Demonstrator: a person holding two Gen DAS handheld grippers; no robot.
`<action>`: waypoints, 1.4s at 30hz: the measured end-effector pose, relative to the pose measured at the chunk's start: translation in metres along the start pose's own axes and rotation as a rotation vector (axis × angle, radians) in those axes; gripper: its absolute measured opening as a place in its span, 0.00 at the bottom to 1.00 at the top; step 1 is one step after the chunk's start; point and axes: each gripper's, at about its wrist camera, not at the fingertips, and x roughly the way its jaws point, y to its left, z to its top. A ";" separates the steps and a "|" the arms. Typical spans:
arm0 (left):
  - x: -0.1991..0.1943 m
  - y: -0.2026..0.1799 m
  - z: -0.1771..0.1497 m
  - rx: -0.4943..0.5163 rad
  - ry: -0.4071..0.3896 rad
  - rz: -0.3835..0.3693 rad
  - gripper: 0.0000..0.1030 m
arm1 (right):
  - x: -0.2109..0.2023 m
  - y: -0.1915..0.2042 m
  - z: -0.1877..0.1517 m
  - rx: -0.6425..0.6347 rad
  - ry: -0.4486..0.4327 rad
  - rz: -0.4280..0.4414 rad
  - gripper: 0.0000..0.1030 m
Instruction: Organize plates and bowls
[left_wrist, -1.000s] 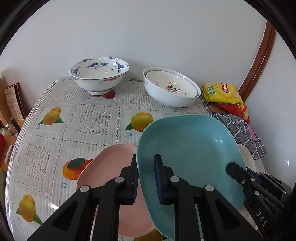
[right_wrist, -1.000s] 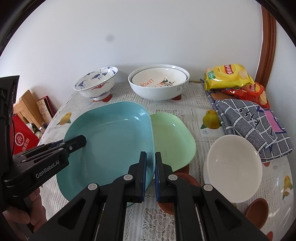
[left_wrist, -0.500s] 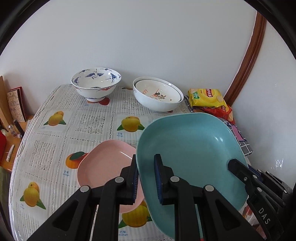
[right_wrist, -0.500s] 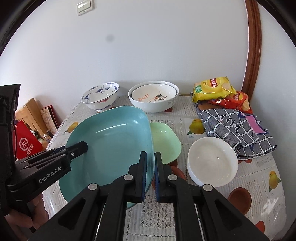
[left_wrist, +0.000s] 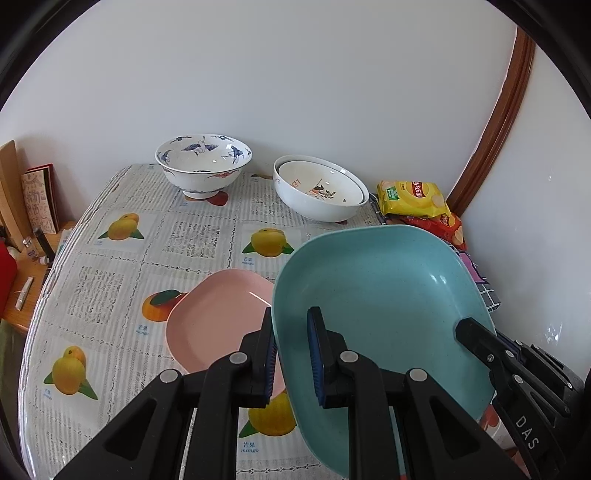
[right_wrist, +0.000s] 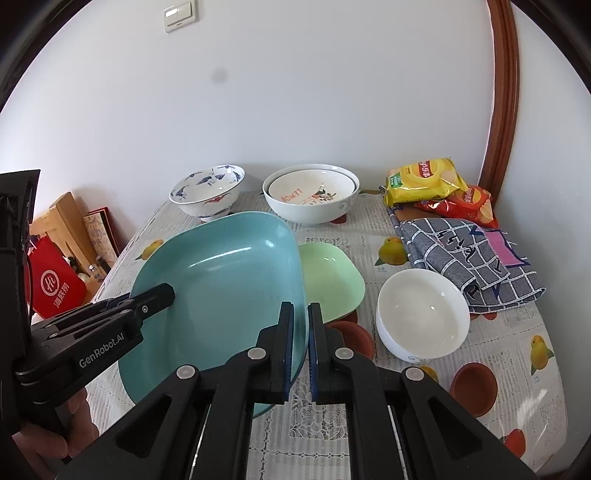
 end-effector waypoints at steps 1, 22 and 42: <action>0.000 0.001 -0.001 -0.003 0.000 0.001 0.15 | 0.000 0.001 0.000 -0.002 -0.001 0.000 0.07; 0.009 0.053 -0.025 -0.097 0.049 0.075 0.15 | 0.033 0.043 -0.013 -0.071 0.076 0.043 0.07; 0.056 0.090 -0.035 -0.178 0.139 0.148 0.15 | 0.102 0.067 -0.024 -0.152 0.196 0.092 0.07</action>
